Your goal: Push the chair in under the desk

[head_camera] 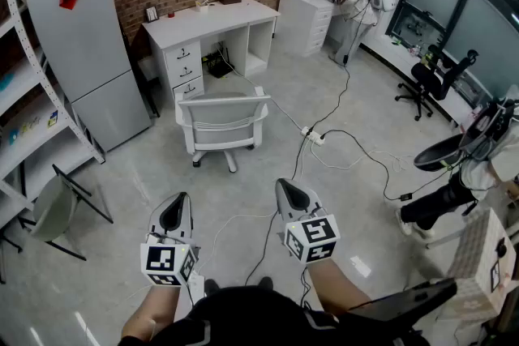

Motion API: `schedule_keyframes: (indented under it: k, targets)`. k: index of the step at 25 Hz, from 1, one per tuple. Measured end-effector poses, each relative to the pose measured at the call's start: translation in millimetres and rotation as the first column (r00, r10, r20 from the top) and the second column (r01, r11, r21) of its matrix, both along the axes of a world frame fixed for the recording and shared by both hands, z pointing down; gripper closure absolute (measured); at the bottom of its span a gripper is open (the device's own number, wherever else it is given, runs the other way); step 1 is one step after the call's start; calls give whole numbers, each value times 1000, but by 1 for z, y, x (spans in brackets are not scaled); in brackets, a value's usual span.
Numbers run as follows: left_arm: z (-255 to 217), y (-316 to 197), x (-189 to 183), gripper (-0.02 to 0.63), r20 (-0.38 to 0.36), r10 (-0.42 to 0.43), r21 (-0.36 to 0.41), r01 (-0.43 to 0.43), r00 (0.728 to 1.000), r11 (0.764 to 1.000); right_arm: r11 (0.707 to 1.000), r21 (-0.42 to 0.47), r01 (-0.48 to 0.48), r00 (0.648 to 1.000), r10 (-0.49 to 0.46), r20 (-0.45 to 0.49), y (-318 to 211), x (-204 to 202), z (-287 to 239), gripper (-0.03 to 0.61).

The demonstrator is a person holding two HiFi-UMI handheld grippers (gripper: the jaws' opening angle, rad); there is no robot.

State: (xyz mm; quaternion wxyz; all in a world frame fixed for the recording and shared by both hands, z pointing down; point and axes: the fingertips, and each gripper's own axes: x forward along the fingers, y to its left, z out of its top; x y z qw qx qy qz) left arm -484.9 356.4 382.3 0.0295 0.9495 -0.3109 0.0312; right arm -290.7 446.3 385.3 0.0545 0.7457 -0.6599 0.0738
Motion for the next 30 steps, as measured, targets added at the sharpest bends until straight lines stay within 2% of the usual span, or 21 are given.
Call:
schedule_keyframes:
  k: [7, 12, 18, 22, 26, 30]
  targets:
    - [1, -3, 2, 606, 4, 35, -17, -35, 999, 999, 1000, -2, -4, 1000, 4, -16, -6, 0, -3, 571]
    - [-2, -2, 8, 606, -22, 79, -39, -80, 997, 996, 1000, 5, -3, 1000, 3, -20, -10, -3, -6, 571]
    - [-8, -9, 2, 606, -23, 93, -11, -94, 995, 996, 1000, 23, 15, 995, -12, -101, -18, -24, -13, 571]
    - [-4, -18, -9, 606, -10, 93, -9, -94, 996, 996, 1000, 8, 12, 996, -11, -89, -28, -38, -11, 571]
    - [-1, -22, -22, 606, -52, 149, 3, -149, 987, 989, 1000, -13, -7, 995, 6, -97, -35, -52, -3, 571]
    - [6, -28, -30, 606, -86, 226, -20, -229, 970, 973, 999, -10, -42, 994, 40, -98, -40, -61, 3, 571]
